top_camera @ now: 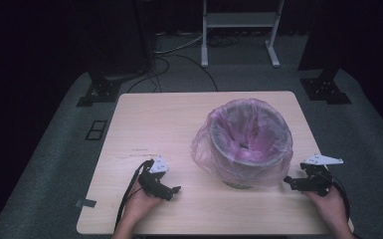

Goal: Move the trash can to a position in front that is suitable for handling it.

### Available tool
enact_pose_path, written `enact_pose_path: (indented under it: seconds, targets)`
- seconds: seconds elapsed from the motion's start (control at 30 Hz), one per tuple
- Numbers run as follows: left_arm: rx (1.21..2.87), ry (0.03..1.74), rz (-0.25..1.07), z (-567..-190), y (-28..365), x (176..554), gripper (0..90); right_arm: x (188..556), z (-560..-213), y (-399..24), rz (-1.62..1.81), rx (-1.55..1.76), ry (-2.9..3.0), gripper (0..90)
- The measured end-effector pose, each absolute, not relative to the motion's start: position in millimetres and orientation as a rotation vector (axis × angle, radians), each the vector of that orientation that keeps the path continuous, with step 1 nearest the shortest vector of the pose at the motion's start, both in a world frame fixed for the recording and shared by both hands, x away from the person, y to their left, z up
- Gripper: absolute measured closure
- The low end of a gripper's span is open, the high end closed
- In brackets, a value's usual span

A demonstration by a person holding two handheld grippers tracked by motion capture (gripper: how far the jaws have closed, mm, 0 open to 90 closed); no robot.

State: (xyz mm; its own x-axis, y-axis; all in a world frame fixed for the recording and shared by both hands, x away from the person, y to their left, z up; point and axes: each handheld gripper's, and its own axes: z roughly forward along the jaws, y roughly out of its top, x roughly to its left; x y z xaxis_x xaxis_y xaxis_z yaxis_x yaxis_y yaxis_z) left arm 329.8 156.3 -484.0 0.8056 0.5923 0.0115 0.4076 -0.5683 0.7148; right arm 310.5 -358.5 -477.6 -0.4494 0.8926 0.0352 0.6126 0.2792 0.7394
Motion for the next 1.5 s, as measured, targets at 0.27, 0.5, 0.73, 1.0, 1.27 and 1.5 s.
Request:
enact_pose_path:
  seconds: [0.27, 0.5, 0.73, 1.0, 1.27, 1.5]
  targets:
    - [2.253, 0.733, 0.323, -484, 156, 330, 0.0, 334, -466, -355, 0.993, 1.337, 2.166, 10.3]
    - [2.253, 0.733, 0.324, -484, 156, 330, 0.0, 352, -462, -350, 1.019, 1.34, 2.156, 10.3]
    - [2.252, 0.733, 0.323, -484, 156, 330, 0.0, 367, -462, -349, 1.057, 1.358, 2.144, 10.3]
    - [2.252, 0.732, 0.323, -484, 156, 330, 0.0, 387, -454, -349, 1.088, 1.357, 2.137, 10.3]
    - [2.254, 0.732, 0.323, -484, 156, 330, 0.0, 404, -448, -347, 1.085, 1.354, 2.139, 10.3]
    - [2.254, 0.732, 0.323, -484, 156, 330, 0.0, 419, -447, -343, 1.102, 1.357, 2.149, 10.2]
